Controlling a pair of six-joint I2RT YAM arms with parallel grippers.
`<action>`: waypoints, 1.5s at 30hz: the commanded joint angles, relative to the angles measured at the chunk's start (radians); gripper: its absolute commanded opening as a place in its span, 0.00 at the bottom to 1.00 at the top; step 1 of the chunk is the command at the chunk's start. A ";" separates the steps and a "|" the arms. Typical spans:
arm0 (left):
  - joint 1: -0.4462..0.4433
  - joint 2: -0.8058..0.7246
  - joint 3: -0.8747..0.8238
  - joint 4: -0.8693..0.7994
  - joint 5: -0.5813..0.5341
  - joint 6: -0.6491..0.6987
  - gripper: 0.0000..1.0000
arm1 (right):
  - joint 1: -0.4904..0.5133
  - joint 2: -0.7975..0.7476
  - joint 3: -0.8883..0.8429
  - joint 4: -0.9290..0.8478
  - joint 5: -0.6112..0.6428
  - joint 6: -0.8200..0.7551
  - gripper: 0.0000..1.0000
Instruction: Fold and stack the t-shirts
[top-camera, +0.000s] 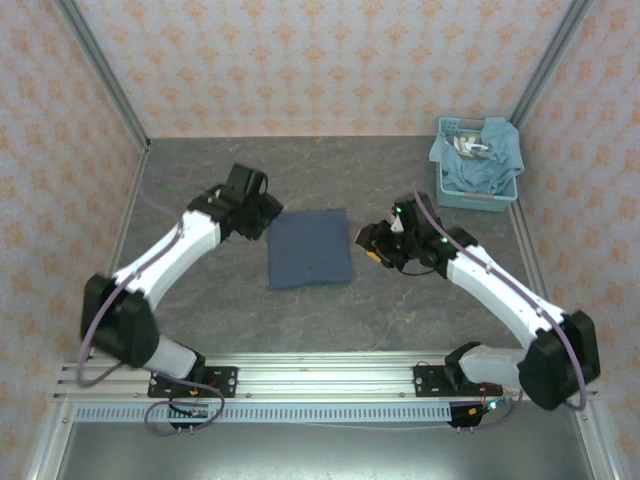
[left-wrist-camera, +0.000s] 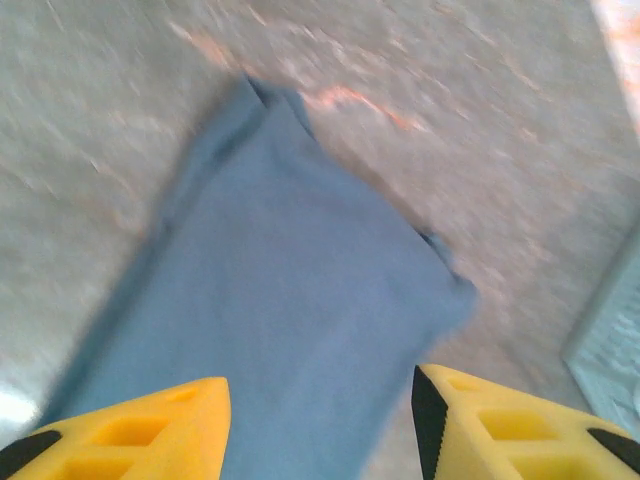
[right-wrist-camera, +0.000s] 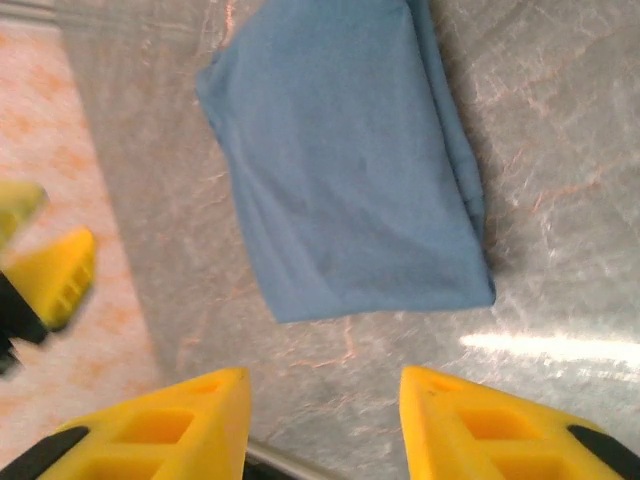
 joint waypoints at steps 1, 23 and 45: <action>-0.164 -0.099 -0.213 0.100 -0.071 -0.339 0.52 | -0.003 -0.059 -0.092 0.101 -0.105 0.118 0.51; -0.476 0.249 -0.437 0.726 -0.343 -0.875 0.41 | -0.014 -0.229 -0.194 0.044 -0.143 0.156 0.58; 0.473 0.405 -0.149 0.516 0.170 0.058 0.00 | -0.027 -0.148 -0.160 0.113 -0.103 0.158 0.58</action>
